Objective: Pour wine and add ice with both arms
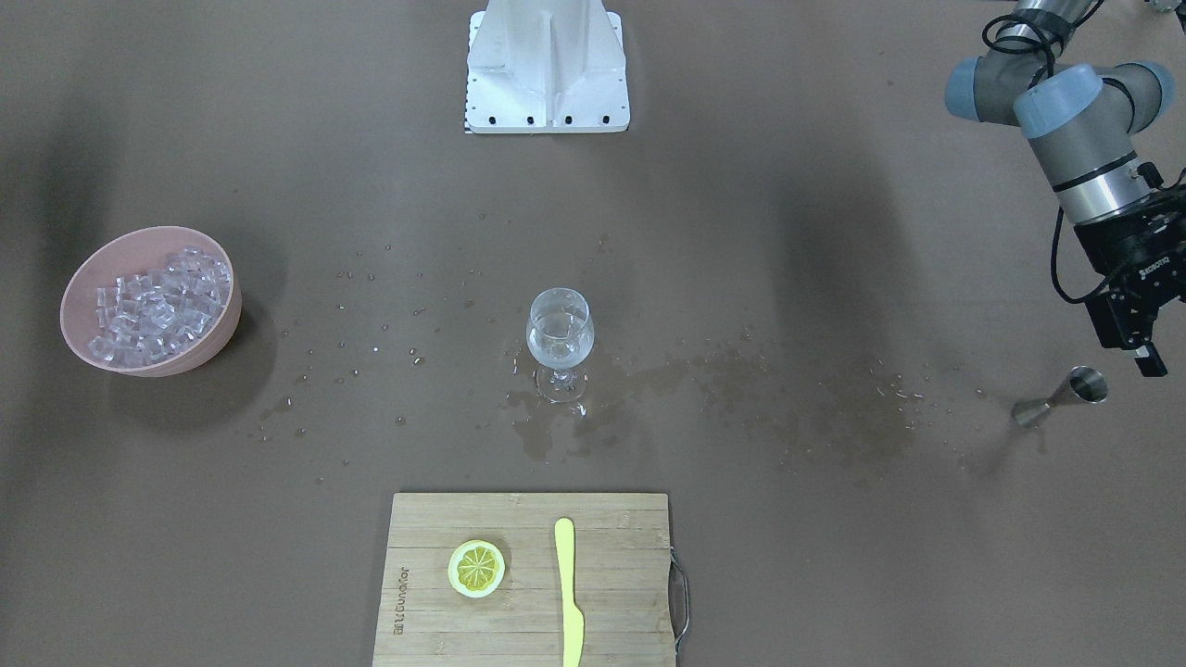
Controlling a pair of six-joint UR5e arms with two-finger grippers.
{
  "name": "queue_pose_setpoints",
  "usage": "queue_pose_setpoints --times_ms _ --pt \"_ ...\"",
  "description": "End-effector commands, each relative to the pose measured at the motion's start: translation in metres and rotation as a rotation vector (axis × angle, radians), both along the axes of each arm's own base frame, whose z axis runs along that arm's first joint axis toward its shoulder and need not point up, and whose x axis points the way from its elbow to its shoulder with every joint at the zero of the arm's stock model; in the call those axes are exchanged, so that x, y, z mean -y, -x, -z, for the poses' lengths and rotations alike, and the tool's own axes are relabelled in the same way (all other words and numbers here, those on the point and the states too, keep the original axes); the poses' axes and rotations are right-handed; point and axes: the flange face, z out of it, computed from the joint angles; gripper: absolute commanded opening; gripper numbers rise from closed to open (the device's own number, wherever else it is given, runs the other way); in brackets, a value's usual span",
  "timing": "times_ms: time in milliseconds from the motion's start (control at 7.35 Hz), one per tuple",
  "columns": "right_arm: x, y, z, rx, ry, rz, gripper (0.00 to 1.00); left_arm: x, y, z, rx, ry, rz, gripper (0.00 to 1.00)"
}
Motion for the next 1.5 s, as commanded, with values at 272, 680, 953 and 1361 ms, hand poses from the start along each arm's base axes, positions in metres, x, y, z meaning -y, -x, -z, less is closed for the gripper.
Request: queue_pose_setpoints --times_ms 272,680,953,1361 --pt "0.002 0.000 0.001 0.000 -0.002 0.000 1.00 0.005 -0.041 -0.038 0.086 -0.045 0.090 0.99" --pt "0.001 0.000 0.001 0.000 -0.002 0.000 1.00 0.023 -0.068 -0.032 0.064 -0.056 0.090 0.99" --pt "0.001 0.000 0.001 0.000 -0.001 0.000 1.00 0.031 -0.081 -0.039 0.061 -0.049 0.095 0.99" --pt "0.001 0.000 0.000 -0.001 0.000 -0.001 1.00 0.025 -0.094 -0.046 0.086 -0.060 0.089 0.99"
